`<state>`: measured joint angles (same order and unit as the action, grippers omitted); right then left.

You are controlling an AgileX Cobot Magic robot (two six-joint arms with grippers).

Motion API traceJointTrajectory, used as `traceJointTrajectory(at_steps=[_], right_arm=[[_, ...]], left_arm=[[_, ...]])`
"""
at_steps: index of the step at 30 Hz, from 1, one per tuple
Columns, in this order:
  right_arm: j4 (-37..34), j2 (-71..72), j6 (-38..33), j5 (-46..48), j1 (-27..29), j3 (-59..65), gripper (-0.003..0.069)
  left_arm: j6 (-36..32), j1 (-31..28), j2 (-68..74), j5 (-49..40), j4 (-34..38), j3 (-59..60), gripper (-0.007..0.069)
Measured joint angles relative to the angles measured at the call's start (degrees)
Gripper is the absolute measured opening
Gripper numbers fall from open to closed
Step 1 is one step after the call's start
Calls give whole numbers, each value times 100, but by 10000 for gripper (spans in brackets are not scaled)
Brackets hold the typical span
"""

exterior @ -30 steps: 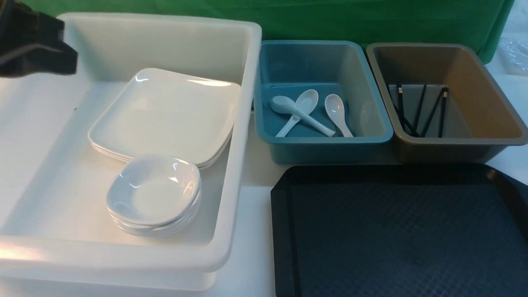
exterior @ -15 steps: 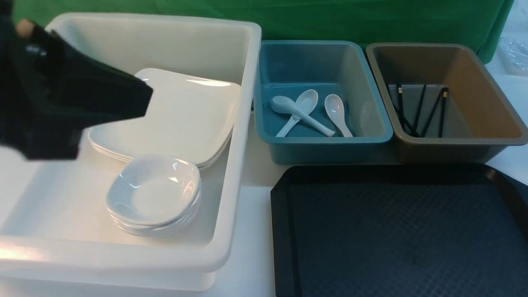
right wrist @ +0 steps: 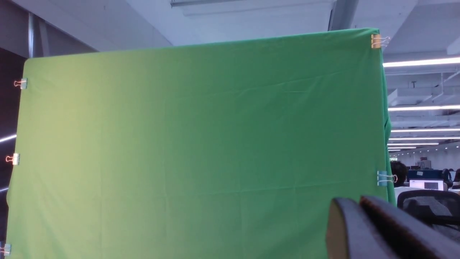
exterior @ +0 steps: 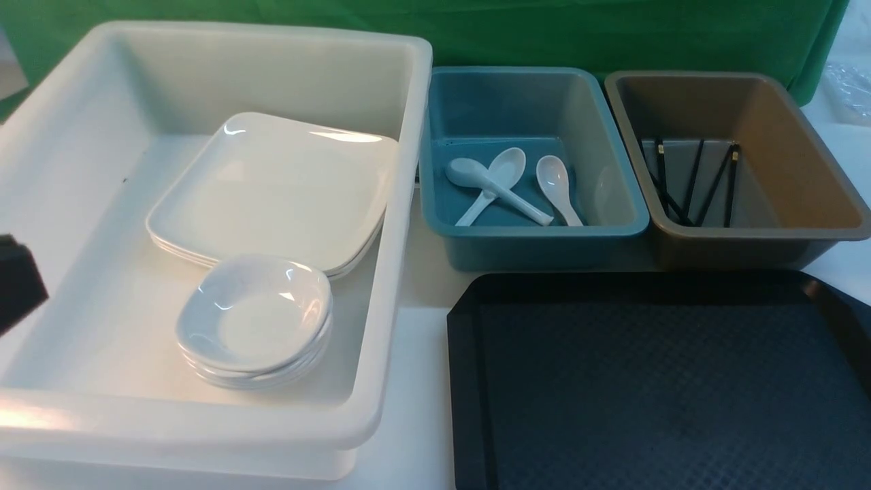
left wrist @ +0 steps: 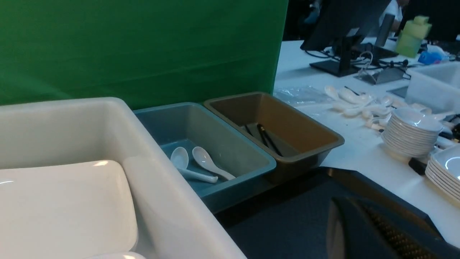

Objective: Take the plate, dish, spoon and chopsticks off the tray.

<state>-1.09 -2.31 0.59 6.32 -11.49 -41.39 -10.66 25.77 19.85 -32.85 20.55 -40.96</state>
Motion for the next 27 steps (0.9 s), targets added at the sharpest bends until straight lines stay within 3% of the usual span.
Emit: traceJointTrajectory(at_steps=[16, 21, 27], right_arm=[[0, 0, 0, -1, 4, 1, 120], [0, 0, 0, -7, 4, 1, 131], [0, 0, 0, -2, 4, 1, 148]], left_arm=[[-81, 0, -40, 255, -258, 364, 2], [192, -25, -133, 1079, -955, 596, 2], [396, -1061, -940, 2278, -1287, 1964, 2]])
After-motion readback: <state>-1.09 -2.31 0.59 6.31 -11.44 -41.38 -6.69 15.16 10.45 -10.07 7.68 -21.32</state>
